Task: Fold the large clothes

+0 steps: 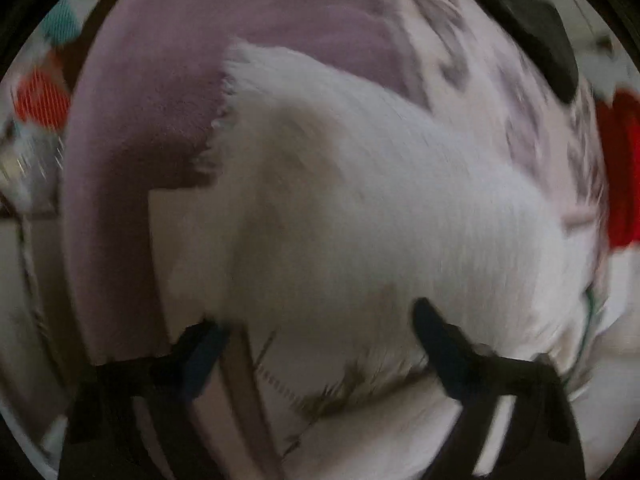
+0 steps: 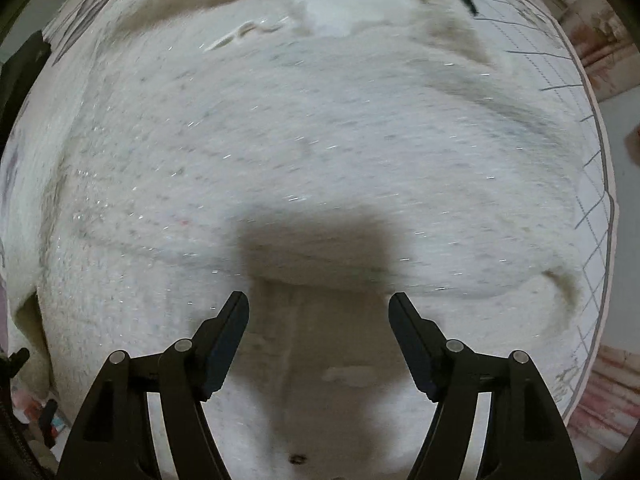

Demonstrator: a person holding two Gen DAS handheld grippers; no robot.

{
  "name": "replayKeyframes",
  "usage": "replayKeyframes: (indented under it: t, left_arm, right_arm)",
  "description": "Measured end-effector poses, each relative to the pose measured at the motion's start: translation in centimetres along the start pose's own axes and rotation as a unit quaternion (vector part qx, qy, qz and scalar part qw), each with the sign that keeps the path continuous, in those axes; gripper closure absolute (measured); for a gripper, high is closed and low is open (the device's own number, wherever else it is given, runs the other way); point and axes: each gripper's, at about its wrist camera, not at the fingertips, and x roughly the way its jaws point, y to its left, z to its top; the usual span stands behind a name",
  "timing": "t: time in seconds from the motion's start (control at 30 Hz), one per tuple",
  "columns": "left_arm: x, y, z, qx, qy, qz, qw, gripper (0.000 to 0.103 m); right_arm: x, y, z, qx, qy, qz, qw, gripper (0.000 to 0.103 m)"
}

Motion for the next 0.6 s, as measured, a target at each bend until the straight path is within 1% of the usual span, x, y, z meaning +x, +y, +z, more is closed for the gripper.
replayKeyframes:
  t: [0.03,0.07,0.1,0.13,0.17,0.2,0.3,0.4,0.43,0.5,0.6]
  left_arm:
    - [0.1,0.3,0.6,-0.012,-0.005,-0.008,0.9999,0.024]
    - [0.0,0.4,1.2,-0.020,-0.017,-0.016,0.9995,0.030]
    - [-0.3,0.4,2.0,-0.023,-0.038,-0.016,0.9989,0.048]
    - [-0.8,0.1,2.8,-0.018,-0.059,-0.011,0.9980,0.059]
    - [-1.0,-0.2,3.6,-0.011,-0.070,-0.013,0.9974,0.074]
    - [-1.2,-0.6,4.5,-0.003,-0.074,-0.022,0.9970,0.083]
    - [-1.8,-2.0,7.1,0.020,-0.095,-0.035,0.9947,0.086]
    - [-2.4,-3.2,10.6,0.044,-0.115,-0.047,0.9913,0.086]
    - [-2.7,-3.5,10.5,0.048,-0.121,-0.050,0.9903,0.086]
    - [-2.5,-4.2,12.1,0.056,-0.130,-0.052,0.9886,0.087]
    - [-1.6,-4.8,13.7,0.066,-0.129,-0.064,0.9874,0.087]
  right_arm:
    - [0.1,0.4,-0.1,0.003,0.001,0.000,1.000,0.029]
    - [0.3,0.7,-0.2,0.009,0.004,-0.002,1.000,0.029]
    - [0.3,1.1,-0.3,0.015,0.005,-0.005,1.000,0.029]
    - [0.2,1.3,-0.4,0.020,0.004,-0.008,1.000,0.029]
    - [0.2,1.5,-0.4,0.024,0.002,-0.011,1.000,0.029]
    - [0.1,1.7,-0.5,0.027,0.000,-0.015,1.000,0.029]
    - [-0.2,1.8,-0.5,0.036,-0.006,-0.022,0.999,0.029]
    - [-1.1,2.5,0.0,0.046,-0.012,-0.027,0.998,0.029]
    - [-1.3,2.5,0.2,0.051,-0.014,-0.028,0.998,0.029]
    - [-1.6,2.5,0.3,0.060,-0.015,-0.028,0.998,0.029]
    - [-1.7,2.6,0.5,0.070,-0.015,-0.029,0.997,0.029]
